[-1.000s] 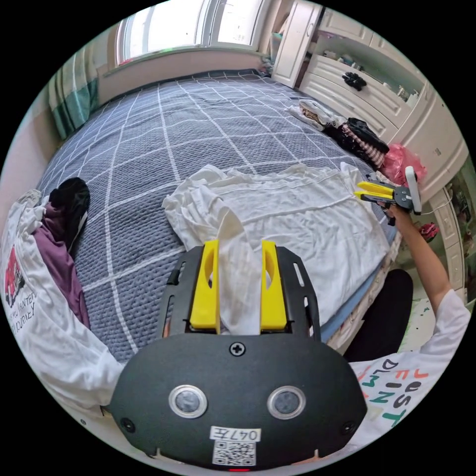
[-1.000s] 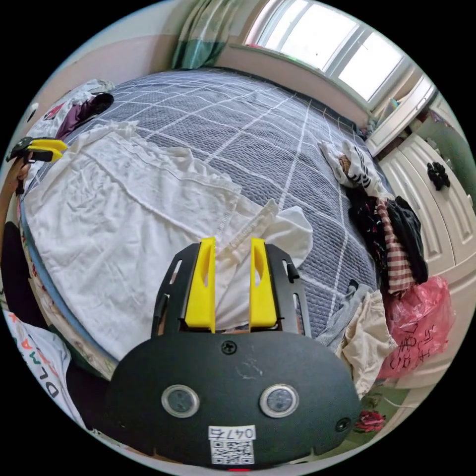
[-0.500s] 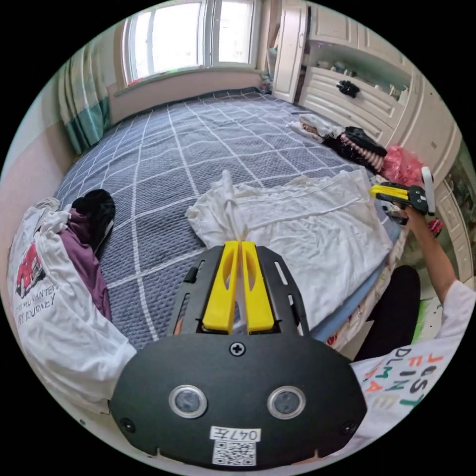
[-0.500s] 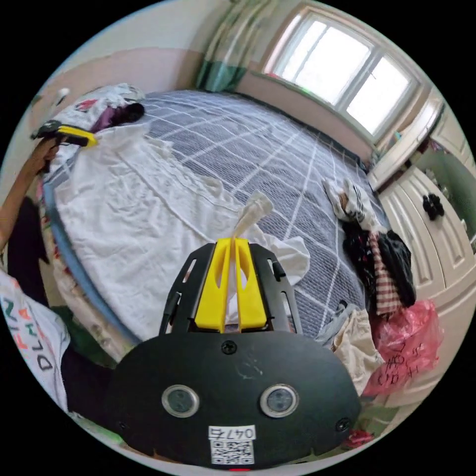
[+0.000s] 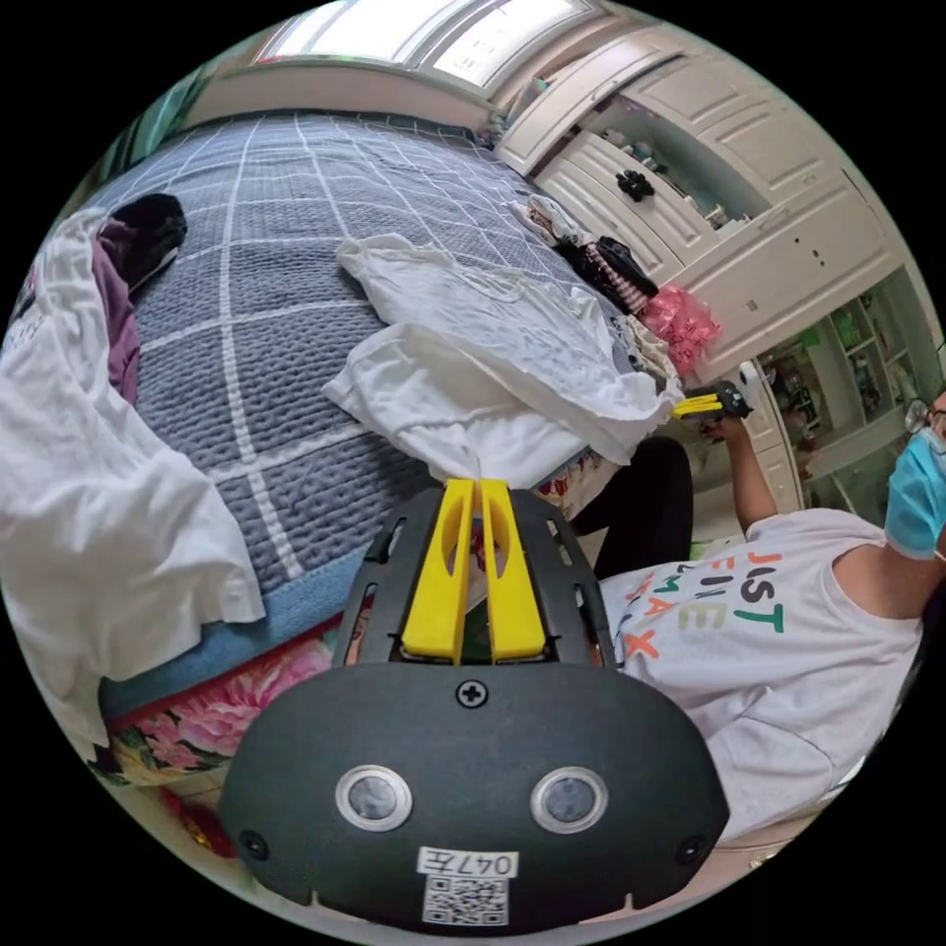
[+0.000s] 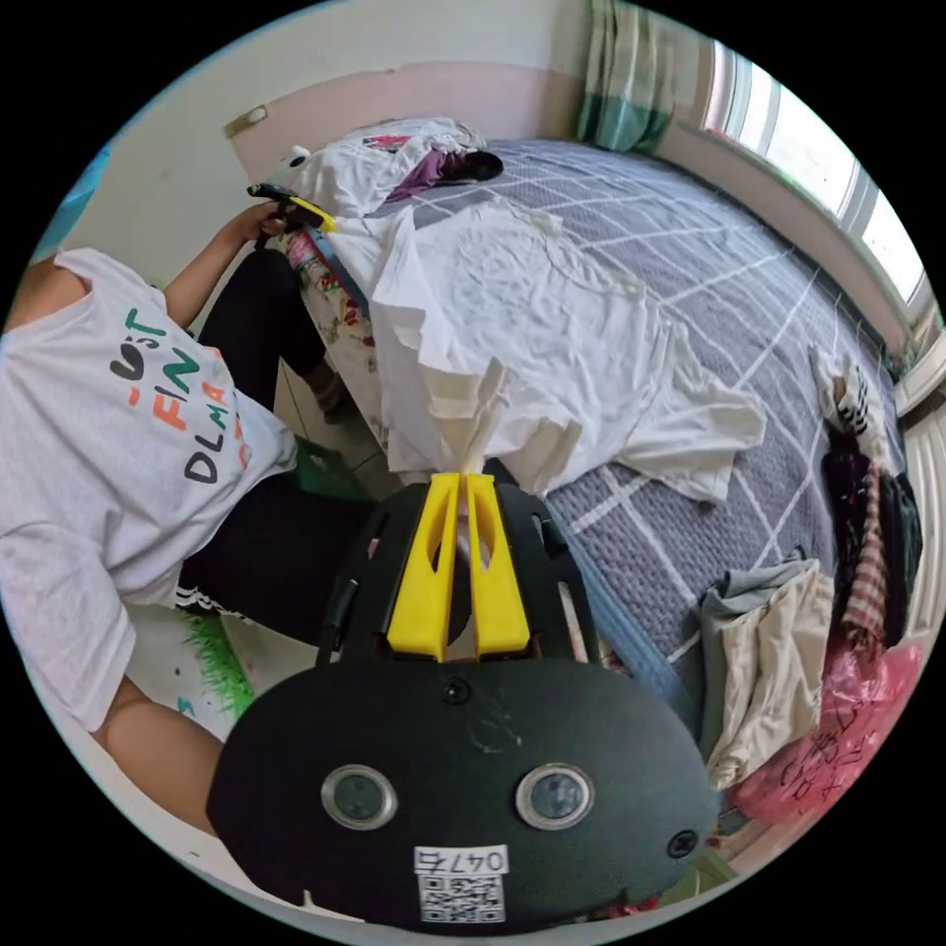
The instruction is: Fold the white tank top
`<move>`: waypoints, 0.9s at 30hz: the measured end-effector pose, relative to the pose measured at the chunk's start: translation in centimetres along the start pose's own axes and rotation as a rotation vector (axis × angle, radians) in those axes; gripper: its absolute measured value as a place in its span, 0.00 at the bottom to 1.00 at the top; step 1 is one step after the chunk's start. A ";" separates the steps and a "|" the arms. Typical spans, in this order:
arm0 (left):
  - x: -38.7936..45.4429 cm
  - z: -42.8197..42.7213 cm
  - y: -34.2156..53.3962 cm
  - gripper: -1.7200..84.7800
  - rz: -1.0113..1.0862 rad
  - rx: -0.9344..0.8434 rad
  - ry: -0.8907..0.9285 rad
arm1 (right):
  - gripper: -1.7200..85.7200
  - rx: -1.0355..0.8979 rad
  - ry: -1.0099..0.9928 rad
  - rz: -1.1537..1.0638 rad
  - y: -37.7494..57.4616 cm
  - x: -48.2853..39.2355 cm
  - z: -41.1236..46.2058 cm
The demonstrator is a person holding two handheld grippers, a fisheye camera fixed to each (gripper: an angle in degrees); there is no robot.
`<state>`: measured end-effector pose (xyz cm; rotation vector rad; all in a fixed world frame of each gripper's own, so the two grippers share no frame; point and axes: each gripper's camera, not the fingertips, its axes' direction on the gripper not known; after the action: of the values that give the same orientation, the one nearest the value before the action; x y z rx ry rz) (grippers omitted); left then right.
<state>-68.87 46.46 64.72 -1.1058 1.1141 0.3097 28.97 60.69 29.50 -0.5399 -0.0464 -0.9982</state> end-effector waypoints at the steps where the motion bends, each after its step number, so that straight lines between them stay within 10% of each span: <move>1: -0.6 -0.1 -0.1 0.01 -0.013 0.015 0.014 | 0.02 -0.035 -0.027 0.010 -0.1 0.5 1.0; 13: -2.7 -4.4 -3.6 0.01 0.048 0.168 -0.023 | 0.07 -0.103 -0.037 0.079 1.6 2.4 1.8; 22: -2.0 4.9 -19.0 0.01 0.311 -0.043 -0.192 | 0.03 0.261 0.121 0.063 -7.5 5.1 0.4; 27: -4.4 10.5 -21.1 0.01 0.284 -0.226 0.091 | 0.02 0.186 0.032 -0.073 -15.2 4.0 7.6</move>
<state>-50.51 46.55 80.10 -1.1683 1.3443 0.6261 20.44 54.55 43.44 -0.3545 -0.1299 -1.0609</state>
